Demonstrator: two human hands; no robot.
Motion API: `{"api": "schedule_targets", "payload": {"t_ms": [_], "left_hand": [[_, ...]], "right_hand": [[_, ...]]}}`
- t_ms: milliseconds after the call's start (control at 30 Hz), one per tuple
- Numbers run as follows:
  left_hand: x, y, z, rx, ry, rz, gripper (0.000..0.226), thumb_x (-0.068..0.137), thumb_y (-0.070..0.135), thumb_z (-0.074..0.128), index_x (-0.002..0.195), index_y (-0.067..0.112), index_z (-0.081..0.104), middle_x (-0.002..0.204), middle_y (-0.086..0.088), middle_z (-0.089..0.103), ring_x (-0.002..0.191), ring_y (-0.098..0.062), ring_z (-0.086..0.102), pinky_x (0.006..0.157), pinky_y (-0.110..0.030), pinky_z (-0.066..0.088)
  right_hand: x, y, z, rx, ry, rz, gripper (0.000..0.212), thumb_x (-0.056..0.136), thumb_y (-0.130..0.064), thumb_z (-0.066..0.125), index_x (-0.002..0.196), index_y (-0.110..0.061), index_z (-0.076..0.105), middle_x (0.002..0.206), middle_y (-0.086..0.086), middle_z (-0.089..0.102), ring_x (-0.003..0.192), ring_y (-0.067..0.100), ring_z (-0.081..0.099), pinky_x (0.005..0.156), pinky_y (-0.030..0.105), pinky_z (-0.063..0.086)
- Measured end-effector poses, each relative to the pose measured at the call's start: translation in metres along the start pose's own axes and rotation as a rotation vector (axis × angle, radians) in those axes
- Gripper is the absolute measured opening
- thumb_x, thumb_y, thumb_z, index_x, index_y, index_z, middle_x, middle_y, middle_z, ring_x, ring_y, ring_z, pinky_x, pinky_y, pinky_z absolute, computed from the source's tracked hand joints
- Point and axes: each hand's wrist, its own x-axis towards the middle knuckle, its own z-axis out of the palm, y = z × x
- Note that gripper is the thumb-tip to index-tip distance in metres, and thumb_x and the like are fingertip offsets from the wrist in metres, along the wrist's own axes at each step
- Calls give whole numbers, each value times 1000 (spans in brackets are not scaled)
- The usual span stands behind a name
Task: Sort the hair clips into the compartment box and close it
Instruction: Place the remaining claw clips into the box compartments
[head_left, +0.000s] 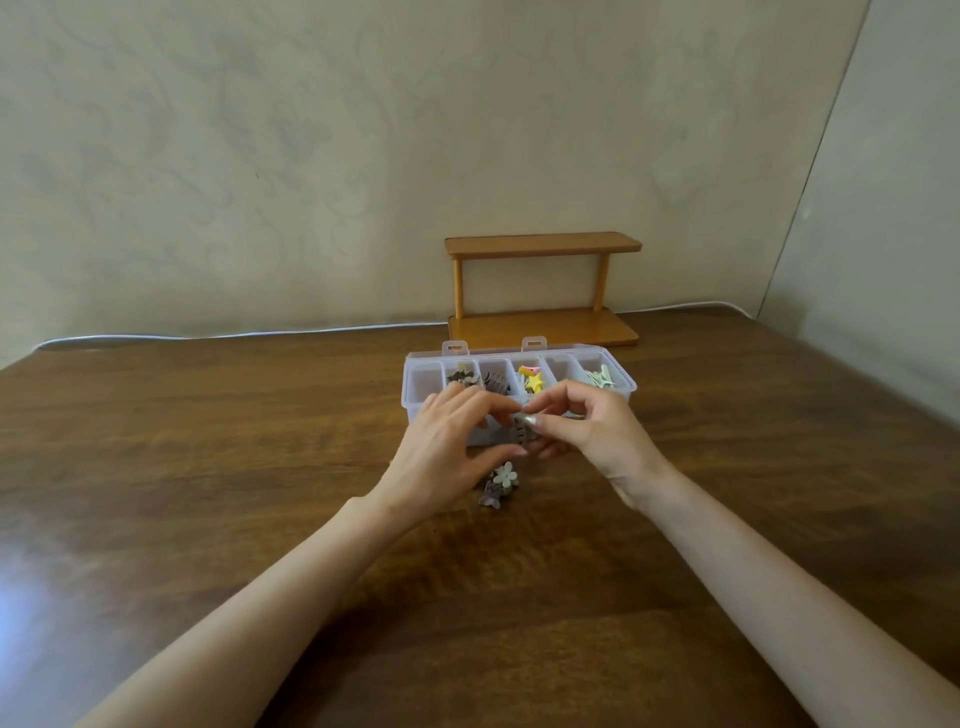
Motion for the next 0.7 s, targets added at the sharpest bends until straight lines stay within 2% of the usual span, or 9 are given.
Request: {"api": "schedule_targets", "payload": {"t_ms": [133, 267, 367, 467, 567, 700], "left_hand": [[0, 1, -3, -2, 34, 0, 40, 78, 50, 56, 106, 21, 61, 94, 8, 60, 87, -7, 48, 72, -34, 49], [1, -1, -6, 113, 128, -13, 35, 80, 48, 52, 101, 21, 62, 94, 8, 62, 87, -7, 49, 72, -30, 46], [4, -13, -11, 203, 272, -133, 27, 83, 40, 58, 101, 21, 60, 96, 7, 62, 87, -10, 51, 75, -29, 42], [3, -32, -16, 246, 359, -298, 24, 84, 31, 63, 105, 21, 60, 98, 7, 64, 88, -15, 53, 77, -33, 43], [0, -41, -18, 211, 364, -406, 25, 84, 29, 64, 107, 20, 61, 96, 6, 66, 85, -13, 51, 75, -33, 43], [0, -43, -16, 169, 348, -427, 36, 86, 30, 62, 119, 18, 56, 95, 8, 65, 88, -12, 50, 79, -34, 43]], "right_hand": [[4, -2, 8, 49, 41, 19, 8, 85, -2, 63, 94, -1, 64, 79, 9, 65, 67, 17, 68, 62, 26, 56], [5, 0, 16, 67, 110, 11, 6, 88, -7, 61, 93, -8, 64, 85, 11, 67, 70, 17, 69, 58, 23, 53], [0, 16, 18, -283, 147, -117, 11, 88, -9, 61, 95, -16, 65, 85, -3, 63, 68, 7, 63, 62, 17, 49], [-2, 29, 18, -620, 41, -209, 27, 87, -6, 61, 103, -27, 67, 98, -8, 59, 82, 2, 56, 78, 19, 46], [-2, 32, 19, -696, -82, -184, 38, 91, -5, 55, 115, -33, 64, 111, -8, 55, 100, 8, 53, 91, 27, 45], [-4, 33, 20, -747, -145, -169, 42, 92, -6, 51, 118, -36, 62, 110, -12, 52, 111, 9, 47, 94, 30, 43]]}}
